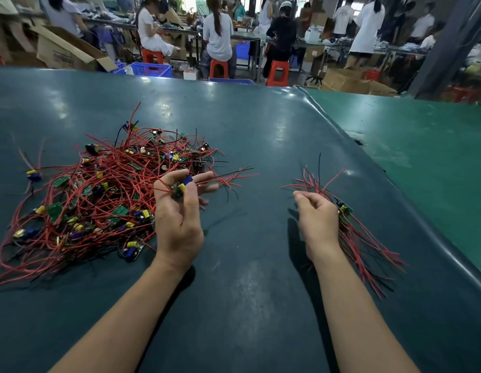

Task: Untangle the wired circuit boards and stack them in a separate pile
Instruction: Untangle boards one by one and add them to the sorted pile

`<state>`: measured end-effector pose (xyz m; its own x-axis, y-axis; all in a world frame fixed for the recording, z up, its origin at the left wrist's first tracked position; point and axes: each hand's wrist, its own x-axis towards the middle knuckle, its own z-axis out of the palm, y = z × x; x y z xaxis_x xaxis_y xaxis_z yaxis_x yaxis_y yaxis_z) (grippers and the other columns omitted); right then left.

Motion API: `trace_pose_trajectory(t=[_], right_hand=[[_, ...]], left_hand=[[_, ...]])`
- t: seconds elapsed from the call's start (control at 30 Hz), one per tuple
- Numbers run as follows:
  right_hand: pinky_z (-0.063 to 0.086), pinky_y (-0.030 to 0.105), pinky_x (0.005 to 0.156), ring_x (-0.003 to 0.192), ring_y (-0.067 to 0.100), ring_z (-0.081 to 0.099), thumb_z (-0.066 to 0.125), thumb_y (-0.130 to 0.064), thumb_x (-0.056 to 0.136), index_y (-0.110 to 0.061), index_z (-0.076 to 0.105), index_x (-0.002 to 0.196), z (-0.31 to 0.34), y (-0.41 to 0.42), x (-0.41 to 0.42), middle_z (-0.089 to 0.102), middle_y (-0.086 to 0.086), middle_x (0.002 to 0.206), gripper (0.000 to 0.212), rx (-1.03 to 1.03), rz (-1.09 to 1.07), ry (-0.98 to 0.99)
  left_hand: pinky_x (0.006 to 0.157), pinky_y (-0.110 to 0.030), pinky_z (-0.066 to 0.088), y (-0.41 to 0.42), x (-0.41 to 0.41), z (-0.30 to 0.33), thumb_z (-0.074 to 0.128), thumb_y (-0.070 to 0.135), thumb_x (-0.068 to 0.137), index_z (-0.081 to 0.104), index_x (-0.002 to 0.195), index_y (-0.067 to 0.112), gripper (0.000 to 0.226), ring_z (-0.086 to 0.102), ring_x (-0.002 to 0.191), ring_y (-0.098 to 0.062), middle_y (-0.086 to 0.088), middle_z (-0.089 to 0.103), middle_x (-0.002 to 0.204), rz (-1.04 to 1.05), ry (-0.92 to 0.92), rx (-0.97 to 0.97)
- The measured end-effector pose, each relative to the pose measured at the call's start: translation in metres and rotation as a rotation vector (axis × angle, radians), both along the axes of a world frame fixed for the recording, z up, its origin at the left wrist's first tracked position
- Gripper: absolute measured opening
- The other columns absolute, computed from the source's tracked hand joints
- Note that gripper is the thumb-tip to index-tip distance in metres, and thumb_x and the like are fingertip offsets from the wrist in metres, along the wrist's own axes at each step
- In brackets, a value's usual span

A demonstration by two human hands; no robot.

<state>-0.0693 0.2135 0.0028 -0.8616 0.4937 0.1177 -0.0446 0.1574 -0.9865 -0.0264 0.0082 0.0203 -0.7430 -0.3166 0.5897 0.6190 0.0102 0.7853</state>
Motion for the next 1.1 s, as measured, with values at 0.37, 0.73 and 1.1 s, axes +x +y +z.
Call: trace_pose_trajectory(t=[0.37, 0.73, 1.1], right_hand=[[0.048, 0.023, 0.060, 0.062, 0.010, 0.060, 0.063, -0.014, 0.092, -0.017, 0.072, 0.080, 0.012, -0.013, 0.011, 0.068, -0.005, 0.067, 0.015, -0.067, 0.147, 0.010], [0.035, 0.013, 0.040, 0.043, 0.002, 0.048, 0.065, -0.026, 0.088, -0.004, 0.073, 0.092, 0.025, -0.054, 0.041, 0.063, 0.003, 0.064, 0.024, -0.474, 0.840, -0.174], [0.031, 0.018, 0.049, 0.047, 0.008, 0.037, 0.077, -0.028, 0.070, -0.017, 0.077, 0.079, 0.024, -0.043, 0.037, 0.046, -0.005, 0.054, 0.014, -0.513, 0.862, -0.208]], left_hand=[[0.074, -0.027, 0.054, -0.008, -0.001, 0.002, 0.048, 0.021, 0.102, 0.053, 0.102, 0.016, 0.008, 0.068, 0.081, -0.021, -0.007, 0.070, 0.094, -0.055, -0.054, 0.043], [0.033, -0.013, 0.020, -0.003, 0.007, -0.005, 0.064, 0.044, 0.081, 0.071, 0.079, 0.010, 0.035, 0.029, 0.029, -0.010, -0.002, 0.039, 0.044, -0.741, -0.622, -0.155], [0.037, -0.015, 0.018, -0.006, 0.008, 0.000, 0.064, 0.046, 0.078, 0.076, 0.080, 0.010, 0.038, 0.024, 0.034, -0.009, -0.001, 0.026, 0.046, -0.802, -0.662, -0.163]])
